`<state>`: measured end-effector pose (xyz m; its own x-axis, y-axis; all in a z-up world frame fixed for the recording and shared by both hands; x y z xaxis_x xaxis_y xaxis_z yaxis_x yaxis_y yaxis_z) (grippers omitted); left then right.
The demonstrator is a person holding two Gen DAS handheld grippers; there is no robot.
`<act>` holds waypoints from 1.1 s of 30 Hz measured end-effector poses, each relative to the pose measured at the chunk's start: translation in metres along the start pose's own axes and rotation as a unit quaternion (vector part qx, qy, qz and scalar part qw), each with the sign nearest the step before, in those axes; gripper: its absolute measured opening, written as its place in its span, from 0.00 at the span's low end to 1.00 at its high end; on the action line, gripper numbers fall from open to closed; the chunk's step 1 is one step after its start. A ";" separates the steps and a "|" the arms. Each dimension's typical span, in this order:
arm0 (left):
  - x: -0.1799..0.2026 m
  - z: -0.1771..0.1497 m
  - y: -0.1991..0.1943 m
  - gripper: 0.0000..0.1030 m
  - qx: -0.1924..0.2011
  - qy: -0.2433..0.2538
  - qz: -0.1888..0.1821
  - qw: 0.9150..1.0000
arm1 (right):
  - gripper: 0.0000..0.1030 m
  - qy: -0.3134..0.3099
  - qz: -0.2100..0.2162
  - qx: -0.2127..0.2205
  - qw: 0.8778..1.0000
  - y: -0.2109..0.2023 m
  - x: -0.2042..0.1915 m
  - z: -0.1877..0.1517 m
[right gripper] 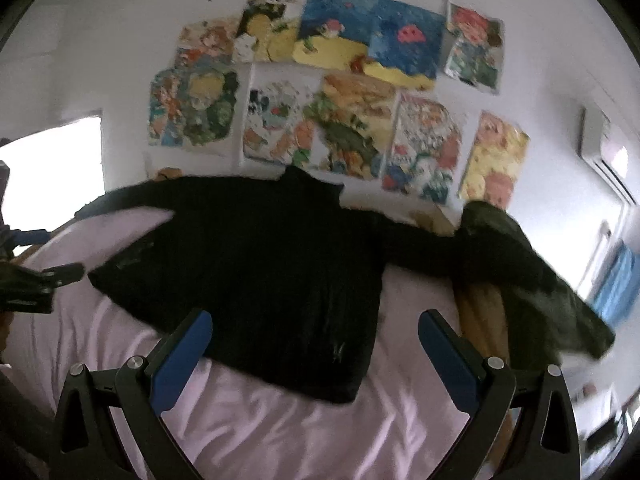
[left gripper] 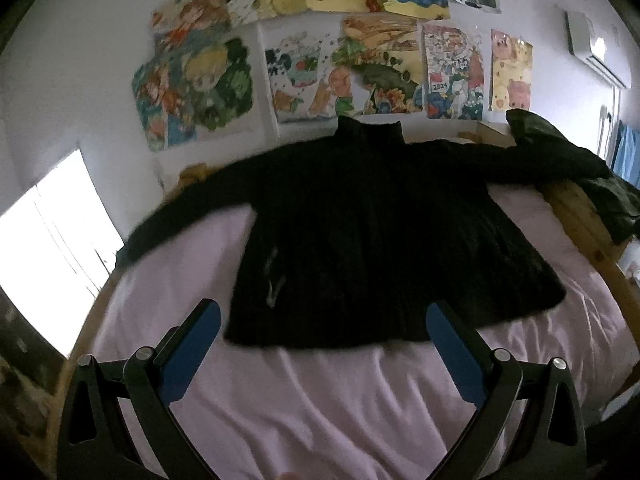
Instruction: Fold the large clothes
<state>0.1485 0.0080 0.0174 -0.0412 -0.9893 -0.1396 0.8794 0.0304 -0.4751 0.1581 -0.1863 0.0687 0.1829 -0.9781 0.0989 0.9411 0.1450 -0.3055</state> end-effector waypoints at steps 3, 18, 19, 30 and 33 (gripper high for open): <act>0.003 0.033 0.015 0.98 0.002 0.004 0.004 1.000 | 1.00 0.013 0.003 -0.002 1.000 0.021 0.031 0.022; 0.111 0.146 0.238 0.98 0.024 0.020 -0.076 0.997 | 1.00 0.254 -0.186 -0.015 0.949 0.183 0.322 0.029; 0.119 0.147 0.255 0.98 0.023 0.017 -0.087 0.996 | 1.00 0.268 -0.195 -0.022 0.943 0.189 0.338 0.018; 0.194 0.129 0.394 0.98 -0.004 0.015 -0.148 0.989 | 1.00 0.337 -0.321 -0.078 0.882 0.193 0.449 -0.086; 0.204 0.130 0.420 0.98 -0.011 0.003 -0.149 0.989 | 1.00 0.378 -0.318 -0.080 0.866 0.196 0.459 -0.104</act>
Point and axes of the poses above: each gripper's, at about its wrist camera, not at the fingertips, and y roughly the way its jaws point, x to its right, z to its top, the point moved 8 cm from there along y, roughly the way its jaws point, and after that the axes turned 8 degrees about x, right-handed, at the moved point
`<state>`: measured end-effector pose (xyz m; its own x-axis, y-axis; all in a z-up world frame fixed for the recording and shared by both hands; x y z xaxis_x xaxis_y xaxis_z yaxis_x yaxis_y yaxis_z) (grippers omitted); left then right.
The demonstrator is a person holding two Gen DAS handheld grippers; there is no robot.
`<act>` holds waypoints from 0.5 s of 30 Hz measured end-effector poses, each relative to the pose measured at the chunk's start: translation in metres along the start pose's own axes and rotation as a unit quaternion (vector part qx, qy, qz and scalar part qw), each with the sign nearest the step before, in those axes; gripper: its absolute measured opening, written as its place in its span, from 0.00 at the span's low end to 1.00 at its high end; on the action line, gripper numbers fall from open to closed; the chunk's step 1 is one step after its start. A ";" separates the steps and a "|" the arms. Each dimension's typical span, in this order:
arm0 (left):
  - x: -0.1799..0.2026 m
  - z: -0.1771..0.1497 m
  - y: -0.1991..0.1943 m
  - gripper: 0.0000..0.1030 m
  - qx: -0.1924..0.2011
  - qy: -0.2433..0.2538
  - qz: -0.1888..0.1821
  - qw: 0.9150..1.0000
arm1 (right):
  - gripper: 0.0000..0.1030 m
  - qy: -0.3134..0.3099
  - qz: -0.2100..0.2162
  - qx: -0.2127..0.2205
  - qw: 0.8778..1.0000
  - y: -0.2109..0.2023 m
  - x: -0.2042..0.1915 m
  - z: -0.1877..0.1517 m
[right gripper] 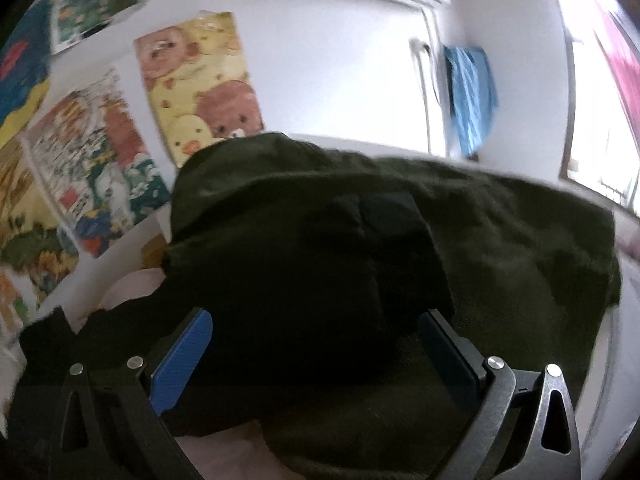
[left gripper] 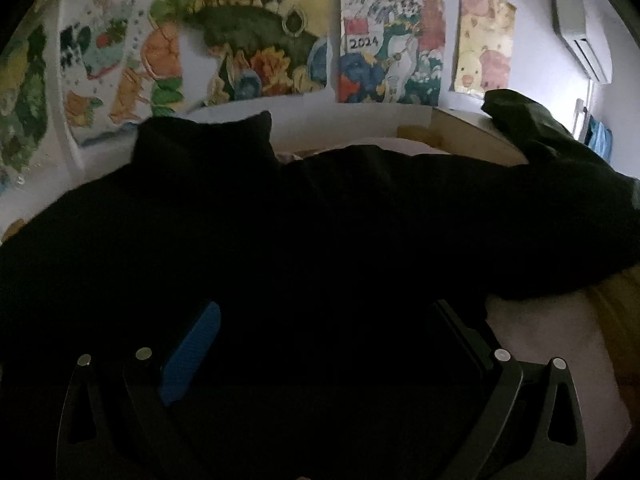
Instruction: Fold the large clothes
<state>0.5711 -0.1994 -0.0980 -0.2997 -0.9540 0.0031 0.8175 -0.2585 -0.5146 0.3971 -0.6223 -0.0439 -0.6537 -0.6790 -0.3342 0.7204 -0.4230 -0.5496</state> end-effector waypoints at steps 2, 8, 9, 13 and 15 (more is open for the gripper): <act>0.002 0.003 0.020 0.98 -0.004 -0.014 -0.006 1.000 | 1.00 0.039 -0.007 0.000 0.999 0.001 0.008 -0.004; 0.017 0.009 0.073 0.98 -0.019 -0.047 -0.028 0.998 | 1.00 0.135 -0.008 0.018 0.991 -0.014 0.028 -0.023; 0.020 0.008 0.083 0.98 -0.027 -0.047 -0.030 0.998 | 0.99 0.133 0.002 0.019 0.991 -0.014 0.026 -0.022; 0.025 -0.001 0.111 0.98 -0.041 -0.050 -0.021 0.998 | 0.76 0.135 0.022 0.019 0.990 -0.007 0.024 -0.021; 0.026 -0.006 0.120 0.98 -0.042 -0.041 -0.012 0.998 | 0.60 0.130 0.022 0.023 0.991 -0.002 0.023 -0.021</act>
Point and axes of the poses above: each gripper's, at about its wrist camera, not at the fingertips, and y roughly the way its jaws point, x to its right, z to its top, the point moved 8 cm from there along y, roughly the way its jaws point, and after that the axes turned 8 degrees about x, right-handed, at the moved point
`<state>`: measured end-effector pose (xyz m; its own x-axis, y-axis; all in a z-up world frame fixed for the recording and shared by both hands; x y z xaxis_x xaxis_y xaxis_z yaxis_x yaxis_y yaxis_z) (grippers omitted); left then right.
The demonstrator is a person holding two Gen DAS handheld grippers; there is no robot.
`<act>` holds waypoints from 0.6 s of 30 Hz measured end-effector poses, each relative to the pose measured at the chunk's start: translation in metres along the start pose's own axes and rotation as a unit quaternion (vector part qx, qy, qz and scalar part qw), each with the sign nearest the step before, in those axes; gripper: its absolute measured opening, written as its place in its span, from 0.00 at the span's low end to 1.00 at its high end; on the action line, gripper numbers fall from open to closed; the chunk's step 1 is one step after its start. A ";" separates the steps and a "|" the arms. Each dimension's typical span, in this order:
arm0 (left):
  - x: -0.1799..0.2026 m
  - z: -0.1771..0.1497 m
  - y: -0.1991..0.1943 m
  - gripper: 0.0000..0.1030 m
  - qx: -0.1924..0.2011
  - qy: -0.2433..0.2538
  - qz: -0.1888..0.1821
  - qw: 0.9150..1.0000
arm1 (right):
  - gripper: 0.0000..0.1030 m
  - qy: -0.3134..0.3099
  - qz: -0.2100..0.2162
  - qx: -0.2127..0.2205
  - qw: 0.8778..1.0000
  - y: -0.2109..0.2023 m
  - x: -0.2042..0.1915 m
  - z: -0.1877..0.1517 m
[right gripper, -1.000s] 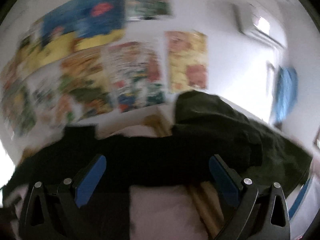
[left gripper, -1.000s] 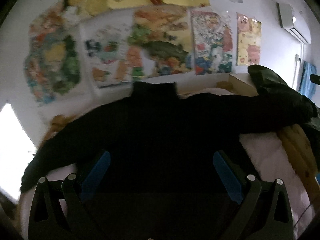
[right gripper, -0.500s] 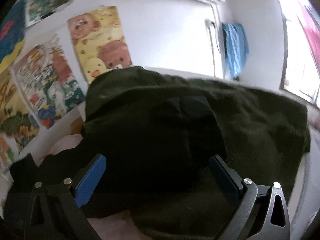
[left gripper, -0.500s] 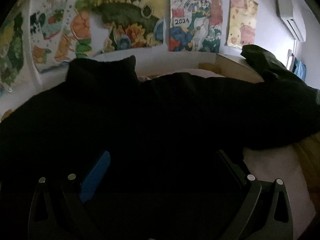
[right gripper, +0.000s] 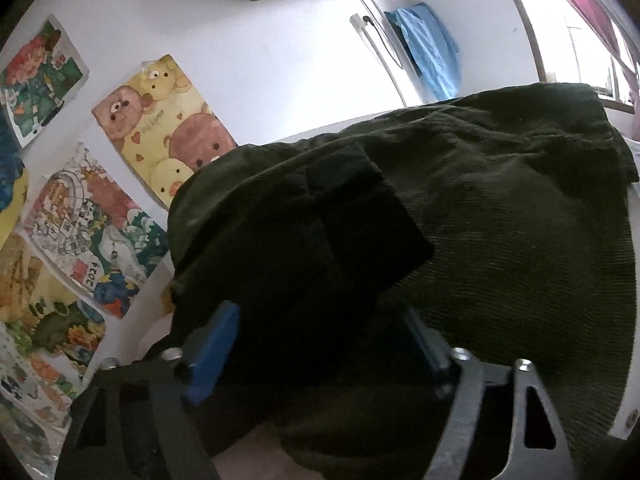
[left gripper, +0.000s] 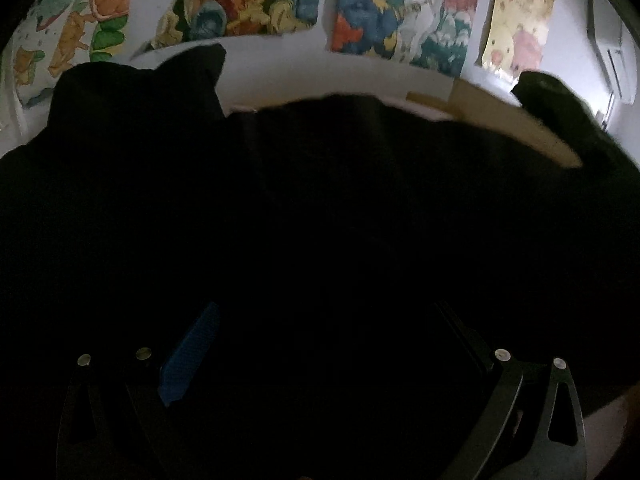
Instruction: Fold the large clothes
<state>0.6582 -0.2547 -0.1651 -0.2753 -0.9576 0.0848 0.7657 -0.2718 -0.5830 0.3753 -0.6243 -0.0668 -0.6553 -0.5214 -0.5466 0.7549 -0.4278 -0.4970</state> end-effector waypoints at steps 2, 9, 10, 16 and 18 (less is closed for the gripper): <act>0.000 -0.007 0.007 0.99 0.004 0.008 0.007 1.000 | 0.51 -0.009 -0.002 0.007 1.000 0.003 -0.002 0.000; -0.006 -0.016 0.012 0.99 0.002 0.000 0.003 1.000 | 0.18 -0.036 0.024 0.027 0.999 0.002 -0.018 0.002; -0.009 -0.012 0.008 0.99 -0.002 -0.011 -0.004 1.000 | 0.17 -0.046 0.030 0.036 0.998 -0.001 -0.025 0.004; -0.052 0.013 -0.041 0.99 0.001 -0.063 -0.025 0.998 | 0.15 -0.129 0.119 0.101 0.979 -0.037 -0.104 0.010; -0.073 0.020 -0.062 0.99 0.001 -0.080 -0.036 0.996 | 0.15 -0.153 0.165 0.108 0.968 -0.051 -0.139 0.003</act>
Point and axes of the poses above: each gripper's, at about its wrist camera, not at the fingertips, and y roughly the way its jaws point, x to its right, z to its top, the point moved 8 cm from there along y, roughly the way its jaws point, and after that the axes turned 8 degrees about x, right-handed, at the moved point
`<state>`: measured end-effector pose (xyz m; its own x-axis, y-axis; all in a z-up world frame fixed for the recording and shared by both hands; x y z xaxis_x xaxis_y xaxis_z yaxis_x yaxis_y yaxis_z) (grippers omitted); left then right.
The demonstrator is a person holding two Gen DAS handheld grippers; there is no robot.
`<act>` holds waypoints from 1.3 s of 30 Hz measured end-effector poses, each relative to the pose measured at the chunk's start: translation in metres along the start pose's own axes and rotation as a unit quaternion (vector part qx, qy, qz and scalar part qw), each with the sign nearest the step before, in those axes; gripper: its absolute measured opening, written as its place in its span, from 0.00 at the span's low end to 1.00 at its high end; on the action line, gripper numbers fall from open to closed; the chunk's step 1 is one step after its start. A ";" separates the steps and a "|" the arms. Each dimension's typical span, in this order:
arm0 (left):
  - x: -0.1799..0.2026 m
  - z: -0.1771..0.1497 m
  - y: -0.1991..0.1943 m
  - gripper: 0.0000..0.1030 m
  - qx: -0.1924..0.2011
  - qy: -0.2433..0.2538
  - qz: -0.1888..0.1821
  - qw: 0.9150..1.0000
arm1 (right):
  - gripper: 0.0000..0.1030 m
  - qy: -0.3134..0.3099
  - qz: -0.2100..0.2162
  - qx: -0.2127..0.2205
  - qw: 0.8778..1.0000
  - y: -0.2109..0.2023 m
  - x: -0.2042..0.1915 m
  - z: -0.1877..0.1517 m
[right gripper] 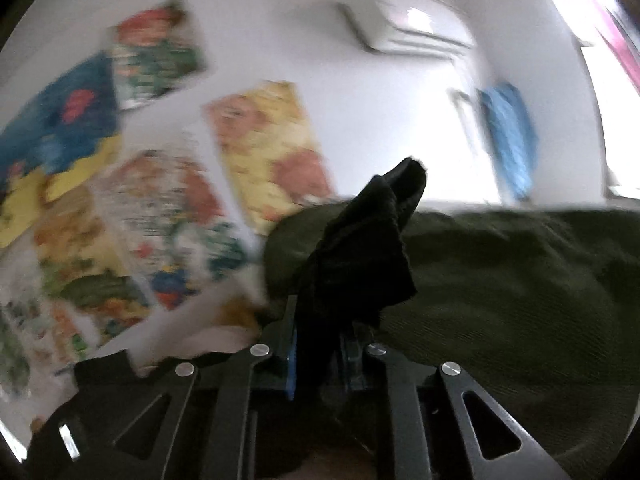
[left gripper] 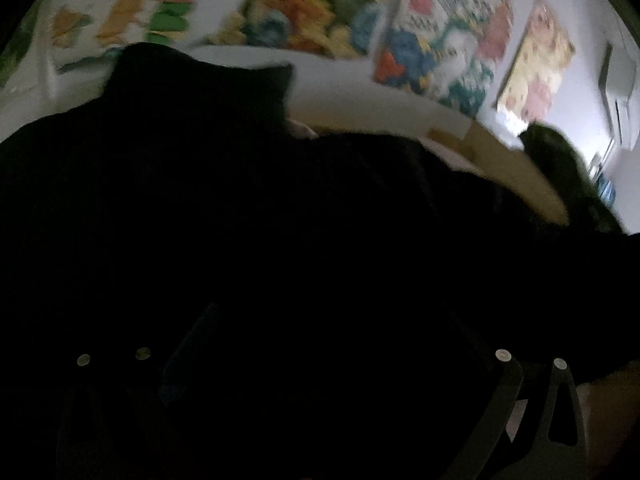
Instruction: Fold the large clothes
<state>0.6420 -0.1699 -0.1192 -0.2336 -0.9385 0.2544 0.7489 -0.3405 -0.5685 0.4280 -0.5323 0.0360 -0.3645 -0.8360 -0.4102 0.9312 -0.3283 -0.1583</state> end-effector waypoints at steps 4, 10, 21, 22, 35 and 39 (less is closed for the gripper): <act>-0.040 0.018 -0.055 0.99 0.013 -0.042 -0.043 0.998 | 0.14 -0.066 0.109 0.006 0.992 -0.004 -0.102 -0.010; -0.114 0.034 -0.128 0.99 0.048 -0.085 -0.069 0.993 | 0.14 -0.178 0.240 -0.048 0.953 -0.012 -0.247 -0.081; -0.206 0.018 -0.182 0.99 0.060 -0.179 -0.147 0.971 | 0.14 -0.323 0.350 -0.225 0.850 -0.019 -0.371 -0.302; -0.212 0.015 -0.179 0.99 0.052 -0.192 -0.148 0.969 | 0.14 -0.332 0.356 -0.240 0.840 -0.020 -0.375 -0.320; -0.226 -0.009 -0.127 0.98 -0.033 -0.178 -0.093 0.979 | 0.62 -0.357 0.429 -0.337 0.758 -0.053 -0.370 -0.388; -0.217 -0.011 -0.114 0.90 -0.032 -0.122 -0.054 0.991 | 0.64 -0.361 0.438 -0.342 0.749 -0.068 -0.355 -0.372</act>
<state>0.6004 0.0716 -0.1176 -0.1470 -0.8573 0.4934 0.6852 -0.4480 -0.5743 0.4950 -0.0497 -0.1413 0.7104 -0.7002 -0.0716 0.5072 0.5798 -0.6376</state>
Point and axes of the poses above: each gripper's, at about its wrist camera, not at the fingertips, and y roughly the way its jaws point, x to its right, z to its top, the point moved 8 cm from there along y, roughly the way its jaws point, and after that the axes turned 8 degrees about x, right-handed, at the moved point
